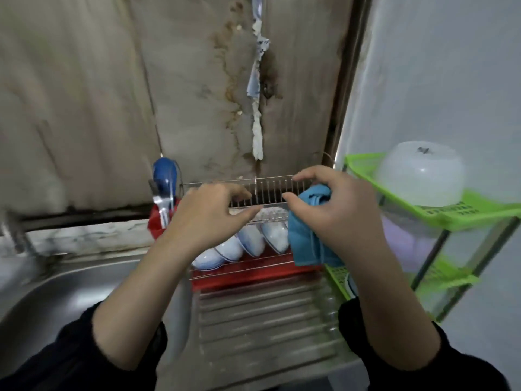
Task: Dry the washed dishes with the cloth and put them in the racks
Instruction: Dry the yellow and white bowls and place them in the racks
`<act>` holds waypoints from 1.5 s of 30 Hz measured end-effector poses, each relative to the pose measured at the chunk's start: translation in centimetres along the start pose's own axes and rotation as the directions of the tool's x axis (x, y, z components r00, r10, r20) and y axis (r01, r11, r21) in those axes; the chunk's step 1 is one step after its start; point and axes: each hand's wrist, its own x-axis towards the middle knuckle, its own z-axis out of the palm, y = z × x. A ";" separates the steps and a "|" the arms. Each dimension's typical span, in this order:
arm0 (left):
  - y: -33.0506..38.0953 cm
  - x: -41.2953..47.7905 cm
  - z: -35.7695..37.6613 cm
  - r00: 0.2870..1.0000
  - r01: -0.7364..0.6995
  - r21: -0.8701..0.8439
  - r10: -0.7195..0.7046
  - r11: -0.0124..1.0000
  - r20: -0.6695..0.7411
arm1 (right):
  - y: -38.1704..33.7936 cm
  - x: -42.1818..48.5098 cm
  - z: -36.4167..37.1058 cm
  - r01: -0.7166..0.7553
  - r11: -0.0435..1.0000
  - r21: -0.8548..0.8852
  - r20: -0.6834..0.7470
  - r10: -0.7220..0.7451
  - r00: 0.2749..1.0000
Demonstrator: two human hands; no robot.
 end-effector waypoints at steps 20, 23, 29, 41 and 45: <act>-26.0 -34.3 -13.6 0.642 0.767 0.099 -0.756 0.634 -0.130 | -25.5 -15.9 27.8 -0.023 0.953 0.301 0.719 -0.211 0.663; -28.8 -36.7 -13.6 0.578 0.815 0.131 -0.809 0.565 -0.106 | -27.9 -17.2 31.5 -0.002 0.950 0.311 0.763 -0.248 0.598; -37.1 -40.0 -12.7 0.448 0.890 0.126 -0.892 0.439 -0.063 | -32.3 -18.5 39.9 0.060 0.948 0.311 0.832 -0.302 0.465; -54.7 -41.1 -11.0 0.300 0.936 0.167 -0.951 0.309 0.077 | -38.0 -19.8 60.0 0.237 0.922 0.305 0.934 -0.339 0.116; -57.8 -40.7 -10.0 0.212 0.959 0.156 -0.963 0.238 0.164 | -39.1 -21.1 65.2 0.346 0.884 0.313 0.940 -0.341 0.019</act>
